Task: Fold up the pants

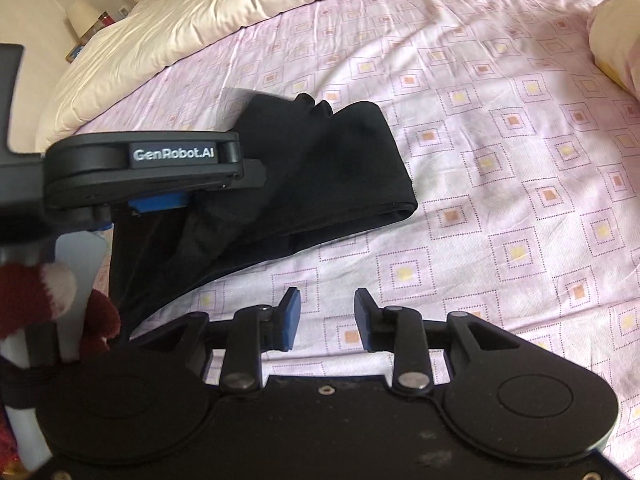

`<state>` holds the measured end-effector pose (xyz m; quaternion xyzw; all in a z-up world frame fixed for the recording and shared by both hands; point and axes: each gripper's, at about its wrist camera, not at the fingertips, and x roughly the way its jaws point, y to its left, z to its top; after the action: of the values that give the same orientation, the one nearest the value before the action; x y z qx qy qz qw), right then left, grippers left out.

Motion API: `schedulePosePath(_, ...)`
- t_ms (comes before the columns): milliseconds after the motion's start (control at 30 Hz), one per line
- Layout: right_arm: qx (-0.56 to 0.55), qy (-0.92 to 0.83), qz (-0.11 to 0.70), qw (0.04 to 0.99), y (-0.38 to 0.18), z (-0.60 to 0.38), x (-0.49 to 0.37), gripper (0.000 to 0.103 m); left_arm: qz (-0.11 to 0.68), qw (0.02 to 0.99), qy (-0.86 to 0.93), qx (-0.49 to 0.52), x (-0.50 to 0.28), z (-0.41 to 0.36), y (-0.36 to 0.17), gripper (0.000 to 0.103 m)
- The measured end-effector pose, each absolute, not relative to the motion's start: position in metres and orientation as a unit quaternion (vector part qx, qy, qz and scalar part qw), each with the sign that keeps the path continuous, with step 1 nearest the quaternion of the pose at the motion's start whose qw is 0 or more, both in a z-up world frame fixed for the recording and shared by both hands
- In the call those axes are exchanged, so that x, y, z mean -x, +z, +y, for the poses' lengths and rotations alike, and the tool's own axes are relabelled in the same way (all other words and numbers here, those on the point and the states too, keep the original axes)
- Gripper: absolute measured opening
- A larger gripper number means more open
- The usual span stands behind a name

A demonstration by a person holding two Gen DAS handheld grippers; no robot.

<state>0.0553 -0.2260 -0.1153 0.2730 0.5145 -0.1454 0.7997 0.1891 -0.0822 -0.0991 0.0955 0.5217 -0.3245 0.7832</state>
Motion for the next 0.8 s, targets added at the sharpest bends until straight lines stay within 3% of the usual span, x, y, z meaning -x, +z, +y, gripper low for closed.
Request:
schedulePosePath(200,-0.258,-0.161,0.499,0.812,-0.107,-0.229,-0.076,0.037,0.488,0.793,-0.357,-0.075,-0.185,-0.059,-0.071,0.073)
schedulePosePath(333,-0.251,-0.167,0.471,0.829,-0.097,-0.237,-0.087,0.050,0.478,0.811,-0.329,-0.075,-0.197,-0.030,-0.061,0.073)
schedulePosePath(433,-0.246,-0.164,0.461,0.837,-0.095,-0.243,-0.104,0.056,0.496,0.818,-0.281,-0.077,-0.216,-0.007,-0.073,0.073)
schedulePosePath(800,-0.223,-0.153,0.507,0.818,-0.141,-0.269,-0.165,0.057,0.603,0.769,-0.197,-0.078,-0.232,0.054,-0.151,0.074)
